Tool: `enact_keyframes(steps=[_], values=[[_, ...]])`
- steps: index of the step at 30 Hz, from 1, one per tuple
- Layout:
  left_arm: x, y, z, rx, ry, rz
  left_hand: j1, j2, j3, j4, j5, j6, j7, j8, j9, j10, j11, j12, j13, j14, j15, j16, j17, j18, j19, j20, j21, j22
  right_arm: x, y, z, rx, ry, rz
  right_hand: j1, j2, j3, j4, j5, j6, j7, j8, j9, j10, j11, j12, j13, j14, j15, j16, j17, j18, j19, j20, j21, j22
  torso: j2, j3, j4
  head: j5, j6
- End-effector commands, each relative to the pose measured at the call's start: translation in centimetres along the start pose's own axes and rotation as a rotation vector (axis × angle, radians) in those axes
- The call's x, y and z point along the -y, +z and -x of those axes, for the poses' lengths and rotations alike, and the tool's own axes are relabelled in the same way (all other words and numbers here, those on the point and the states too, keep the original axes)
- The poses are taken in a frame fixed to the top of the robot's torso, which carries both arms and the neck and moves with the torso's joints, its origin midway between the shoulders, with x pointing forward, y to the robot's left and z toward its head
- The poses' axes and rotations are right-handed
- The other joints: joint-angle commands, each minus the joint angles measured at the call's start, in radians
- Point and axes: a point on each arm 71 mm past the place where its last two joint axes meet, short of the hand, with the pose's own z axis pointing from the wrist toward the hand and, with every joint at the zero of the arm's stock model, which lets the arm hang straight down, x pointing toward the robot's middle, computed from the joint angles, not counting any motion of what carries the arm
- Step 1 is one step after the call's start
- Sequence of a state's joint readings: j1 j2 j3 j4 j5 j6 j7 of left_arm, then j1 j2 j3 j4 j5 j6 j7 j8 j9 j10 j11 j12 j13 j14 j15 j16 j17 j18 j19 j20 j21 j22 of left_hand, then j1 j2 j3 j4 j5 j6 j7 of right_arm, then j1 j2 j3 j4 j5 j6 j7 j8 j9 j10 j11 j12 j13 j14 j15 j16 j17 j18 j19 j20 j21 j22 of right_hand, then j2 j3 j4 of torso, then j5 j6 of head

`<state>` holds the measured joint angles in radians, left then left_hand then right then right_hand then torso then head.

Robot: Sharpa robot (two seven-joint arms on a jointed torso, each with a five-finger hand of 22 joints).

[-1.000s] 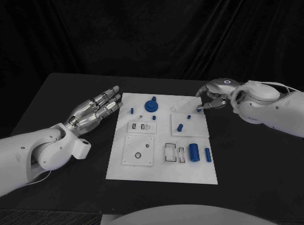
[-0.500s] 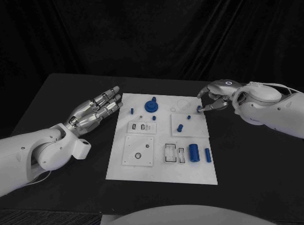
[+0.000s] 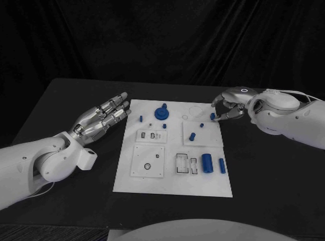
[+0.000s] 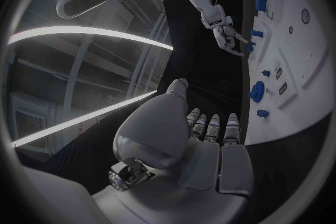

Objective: Assemble the parts on the task board

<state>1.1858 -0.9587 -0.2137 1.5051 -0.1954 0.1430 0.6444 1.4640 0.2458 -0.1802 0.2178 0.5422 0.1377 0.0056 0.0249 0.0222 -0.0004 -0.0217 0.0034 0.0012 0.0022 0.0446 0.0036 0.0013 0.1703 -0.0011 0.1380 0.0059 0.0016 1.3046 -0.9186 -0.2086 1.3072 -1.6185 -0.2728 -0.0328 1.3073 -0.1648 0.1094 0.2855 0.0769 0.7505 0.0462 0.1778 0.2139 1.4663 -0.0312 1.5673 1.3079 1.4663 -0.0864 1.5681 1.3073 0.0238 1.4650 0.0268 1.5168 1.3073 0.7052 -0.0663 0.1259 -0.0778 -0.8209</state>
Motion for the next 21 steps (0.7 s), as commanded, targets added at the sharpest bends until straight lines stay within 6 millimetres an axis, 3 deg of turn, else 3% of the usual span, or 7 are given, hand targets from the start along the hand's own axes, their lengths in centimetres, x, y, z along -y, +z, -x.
enact_keyframes(steps=[1,14,21], values=[[0.05,0.05,-0.13,-0.012,-0.009,-0.007,0.006,0.007,0.001,-0.005,0.004,-0.003,0.007,0.004,0.001,0.0,0.009,-0.003,-0.001,-0.002,0.007,-0.004,-0.001,-0.008,0.001,0.005,-0.006,-0.002,0.13,-0.01,-0.18,-0.003,-0.002,-0.015,0.02,-0.002,0.006,-0.002,0.008,0.005,-0.003,0.003,-0.001,0.105,-0.007,0.004,0.263,0.105,-0.009,0.003,0.263,-0.006,0.07,-0.007,-0.004,0.235,-0.001,0.0005,-0.0002,0.0,-0.002],[-0.03,0.07,-0.12,-0.014,-0.011,0.001,0.005,0.007,0.003,-0.008,0.004,-0.004,0.007,0.004,0.001,0.0,0.01,-0.003,-0.001,-0.002,0.008,-0.004,-0.001,-0.008,0.001,0.005,-0.006,-0.002,-0.14,0.14,-0.23,0.01,0.0,-0.004,0.036,0.0,0.003,0.002,0.025,0.034,-0.004,0.021,0.008,0.105,-0.008,0.004,0.263,0.105,-0.01,0.003,0.263,-0.006,0.07,-0.009,-0.004,0.236,0.001,0.0004,-0.0003,-0.002,-0.002],[-0.07,0.11,-0.16,-0.017,-0.013,0.004,0.005,0.008,0.003,-0.008,0.004,-0.004,0.007,0.004,0.001,0.0,0.011,-0.003,-0.001,-0.002,0.008,-0.004,-0.001,-0.008,0.001,0.005,-0.006,-0.002,-0.26,0.17,-0.38,0.012,0.002,-0.003,0.038,0.005,0.001,0.003,0.054,0.067,-0.003,0.055,0.026,0.105,-0.008,0.004,0.263,0.105,-0.009,0.003,0.263,-0.006,0.07,-0.009,-0.005,0.236,0.0,0.0003,0.0002,-0.002,-0.004]])
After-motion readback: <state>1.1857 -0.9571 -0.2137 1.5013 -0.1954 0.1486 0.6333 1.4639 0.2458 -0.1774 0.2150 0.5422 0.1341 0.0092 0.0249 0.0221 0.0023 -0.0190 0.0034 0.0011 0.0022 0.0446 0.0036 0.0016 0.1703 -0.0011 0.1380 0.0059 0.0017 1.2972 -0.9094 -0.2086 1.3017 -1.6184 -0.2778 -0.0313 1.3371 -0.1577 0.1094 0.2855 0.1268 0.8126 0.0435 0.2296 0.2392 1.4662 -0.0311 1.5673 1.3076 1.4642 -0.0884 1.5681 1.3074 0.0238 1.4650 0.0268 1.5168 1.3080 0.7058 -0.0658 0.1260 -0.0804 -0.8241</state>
